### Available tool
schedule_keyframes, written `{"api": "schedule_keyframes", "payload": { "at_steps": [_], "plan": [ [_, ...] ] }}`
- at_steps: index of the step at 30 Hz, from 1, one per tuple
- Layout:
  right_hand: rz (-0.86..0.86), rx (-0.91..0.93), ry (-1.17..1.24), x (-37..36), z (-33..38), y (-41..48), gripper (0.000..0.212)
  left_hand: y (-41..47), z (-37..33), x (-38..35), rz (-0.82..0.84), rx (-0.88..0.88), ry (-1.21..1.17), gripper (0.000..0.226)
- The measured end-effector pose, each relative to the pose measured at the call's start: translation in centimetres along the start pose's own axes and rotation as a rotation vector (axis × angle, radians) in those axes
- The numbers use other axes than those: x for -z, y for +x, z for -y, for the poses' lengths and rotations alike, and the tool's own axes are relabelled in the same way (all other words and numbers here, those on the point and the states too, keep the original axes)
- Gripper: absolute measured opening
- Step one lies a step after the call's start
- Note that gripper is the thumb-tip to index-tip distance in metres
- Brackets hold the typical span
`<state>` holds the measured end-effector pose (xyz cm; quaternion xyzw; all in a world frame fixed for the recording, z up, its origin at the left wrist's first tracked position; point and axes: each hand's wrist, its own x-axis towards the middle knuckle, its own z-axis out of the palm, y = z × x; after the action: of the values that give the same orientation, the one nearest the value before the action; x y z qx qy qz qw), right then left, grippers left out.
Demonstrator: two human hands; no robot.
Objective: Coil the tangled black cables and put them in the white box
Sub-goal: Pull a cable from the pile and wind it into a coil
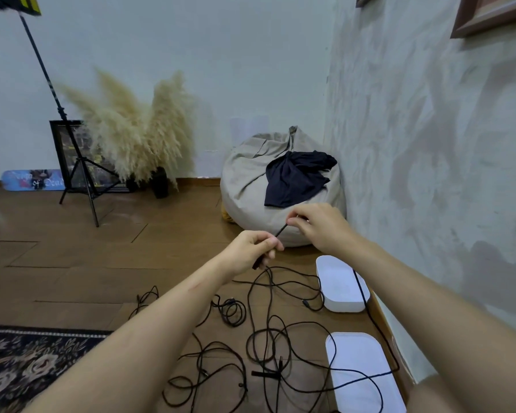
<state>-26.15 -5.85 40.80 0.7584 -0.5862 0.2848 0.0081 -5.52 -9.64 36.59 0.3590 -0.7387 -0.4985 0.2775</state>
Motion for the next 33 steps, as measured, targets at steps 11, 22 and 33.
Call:
{"api": "schedule_keyframes", "payload": {
  "at_steps": [11, 22, 33],
  "plan": [
    [-0.173, -0.052, 0.167, 0.5, 0.5, 0.3, 0.014, 0.0, -1.6, -0.5, 0.060, -0.006, -0.199, 0.025],
    [-0.246, -0.167, 0.379, 0.4, 0.2, 0.2, 0.015, 0.3, -2.7, -1.0, 0.011, -0.036, -0.439, 0.024],
    [-0.133, -0.147, 0.378, 0.6, 0.0, 0.3, 0.013, 0.0, -2.4, -1.3, -0.009, 0.012, -0.427, 0.023]
  ]
}}
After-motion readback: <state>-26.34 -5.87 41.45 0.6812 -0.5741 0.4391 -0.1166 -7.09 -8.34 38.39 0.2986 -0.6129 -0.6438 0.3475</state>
